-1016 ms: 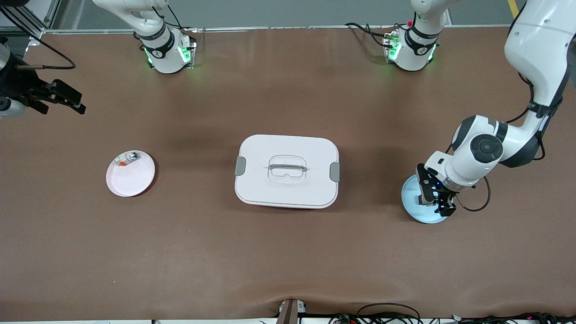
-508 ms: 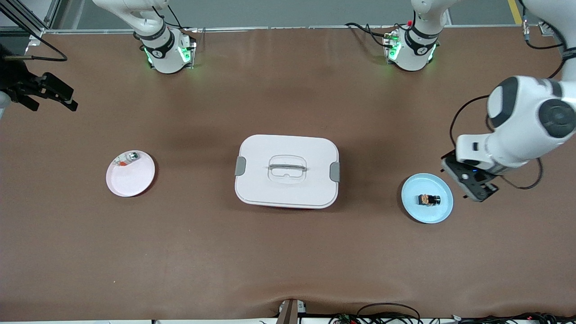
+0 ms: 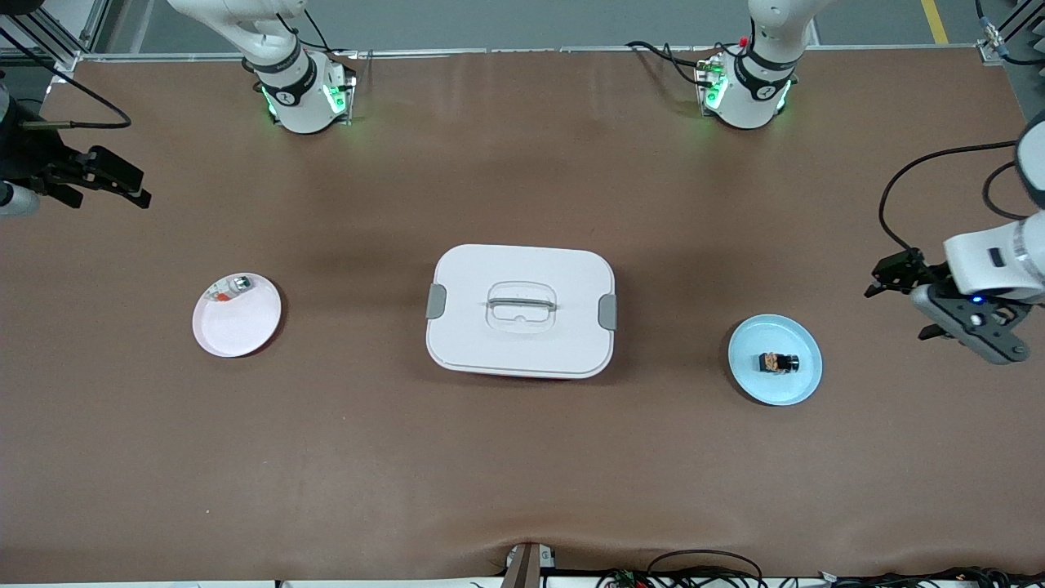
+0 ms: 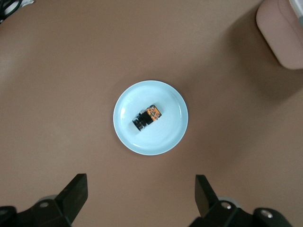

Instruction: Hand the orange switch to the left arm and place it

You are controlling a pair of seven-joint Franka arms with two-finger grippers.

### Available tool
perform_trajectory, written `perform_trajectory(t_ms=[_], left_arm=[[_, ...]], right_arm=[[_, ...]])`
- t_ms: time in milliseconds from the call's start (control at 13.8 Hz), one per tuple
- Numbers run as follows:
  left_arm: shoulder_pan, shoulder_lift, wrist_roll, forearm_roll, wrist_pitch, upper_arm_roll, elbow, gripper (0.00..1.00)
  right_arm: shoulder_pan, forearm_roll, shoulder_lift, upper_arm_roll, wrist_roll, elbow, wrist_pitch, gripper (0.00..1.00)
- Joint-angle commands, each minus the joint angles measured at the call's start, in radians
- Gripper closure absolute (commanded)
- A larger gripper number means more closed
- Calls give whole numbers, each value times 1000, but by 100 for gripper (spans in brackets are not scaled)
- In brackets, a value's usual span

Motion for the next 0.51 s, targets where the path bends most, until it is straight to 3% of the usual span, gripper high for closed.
perform_trajectory(t_ms=[0, 435], left_arm=[[2, 9, -132, -14, -94, -10, 95, 0], [-22, -42, -471, -6, -160, -5, 134, 0]], right_arm=[[-26, -15, 19, 17, -4, 44, -26, 0], [-33, -15, 25, 17, -6, 76, -24, 0]])
